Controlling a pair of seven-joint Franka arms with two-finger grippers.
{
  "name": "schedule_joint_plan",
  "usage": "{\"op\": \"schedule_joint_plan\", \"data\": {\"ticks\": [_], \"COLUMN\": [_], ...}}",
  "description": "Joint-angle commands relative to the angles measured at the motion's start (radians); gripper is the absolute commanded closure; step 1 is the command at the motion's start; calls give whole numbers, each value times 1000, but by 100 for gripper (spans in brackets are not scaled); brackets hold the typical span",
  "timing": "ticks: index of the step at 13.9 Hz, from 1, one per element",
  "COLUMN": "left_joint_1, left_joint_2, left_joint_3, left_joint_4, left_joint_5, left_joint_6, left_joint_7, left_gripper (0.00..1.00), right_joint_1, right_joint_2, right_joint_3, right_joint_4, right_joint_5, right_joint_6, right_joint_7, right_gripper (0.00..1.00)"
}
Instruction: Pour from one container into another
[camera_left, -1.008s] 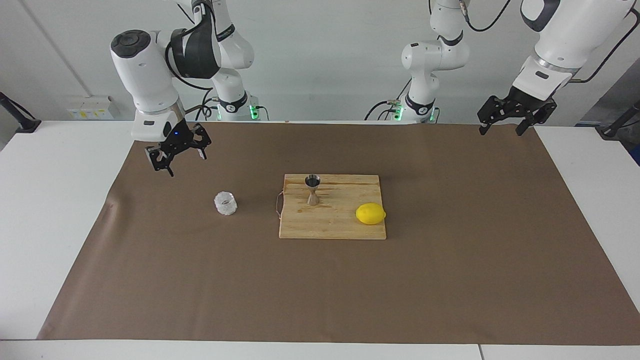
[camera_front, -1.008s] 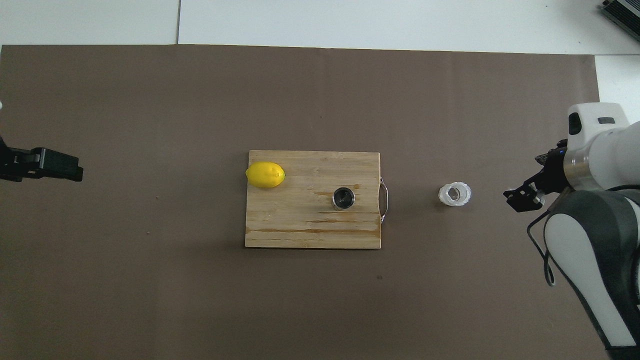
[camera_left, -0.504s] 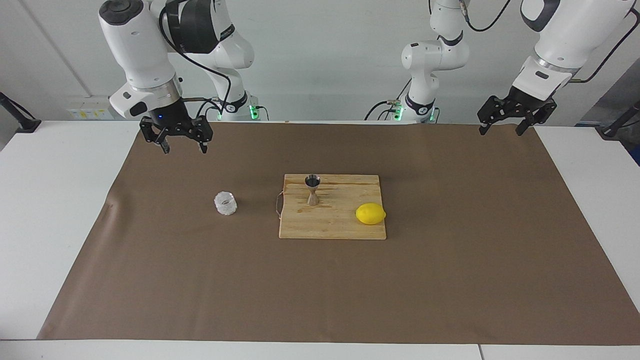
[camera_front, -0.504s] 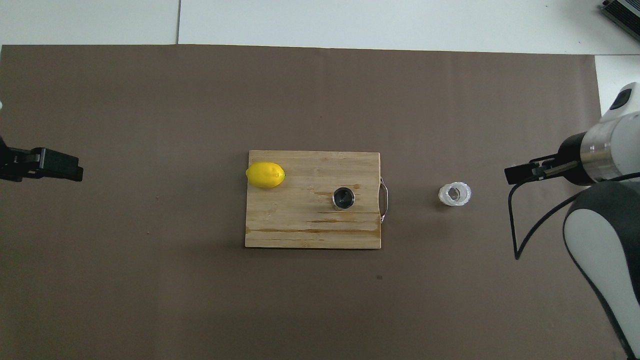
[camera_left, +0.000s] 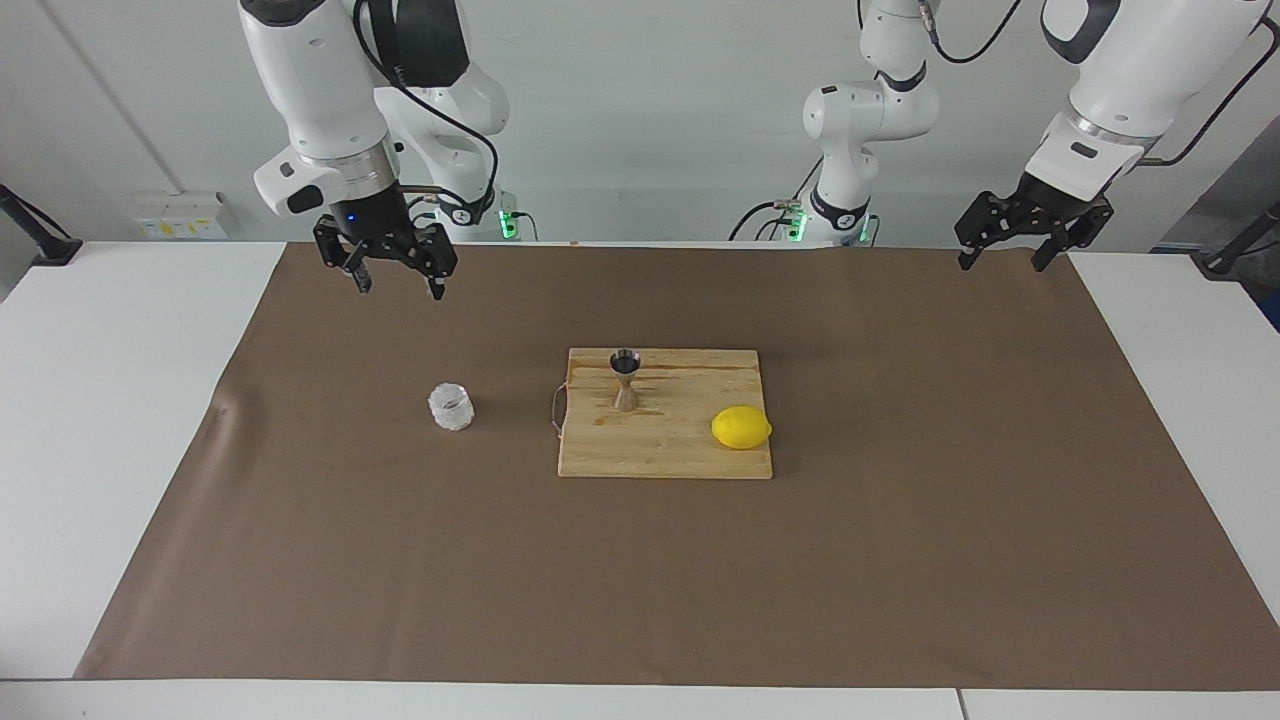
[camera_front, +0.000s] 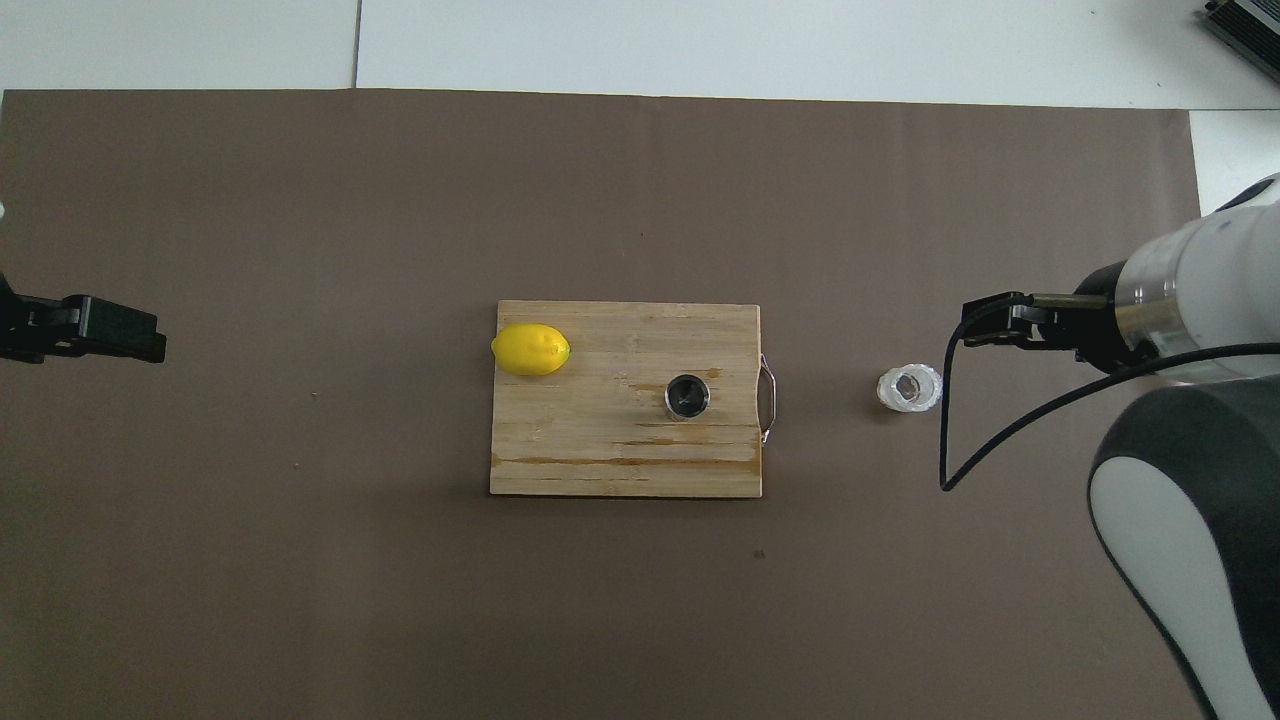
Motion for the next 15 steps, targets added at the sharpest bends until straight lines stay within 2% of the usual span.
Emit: {"op": "schedule_joint_plan", "data": {"ticks": [1, 3, 6, 8, 15], "left_joint_1": [17, 17, 17, 17, 17], "left_joint_2": [-16, -16, -16, -16, -16], "left_joint_3": [-8, -8, -8, -8, -8], "left_joint_4": [-10, -10, -10, -10, -10], "left_joint_5": [-15, -15, -15, -15, -15], "left_joint_6": [-10, -10, -10, -10, -10], "left_joint_7": [11, 11, 11, 11, 11], "left_gripper": [0, 0, 0, 0, 0], "right_joint_1": [-11, -23, -20, 33, 133], "right_joint_2": [16, 22, 14, 14, -16], "right_joint_3": [8, 1, -15, -78, -206], "right_joint_4": [52, 101, 116, 115, 52], "right_joint_5": [-18, -15, -15, -16, -16], "right_joint_6": [-45, -109, -155, -172, -183], "right_joint_7": [14, 7, -26, -30, -91], "right_gripper": [0, 0, 0, 0, 0]}}
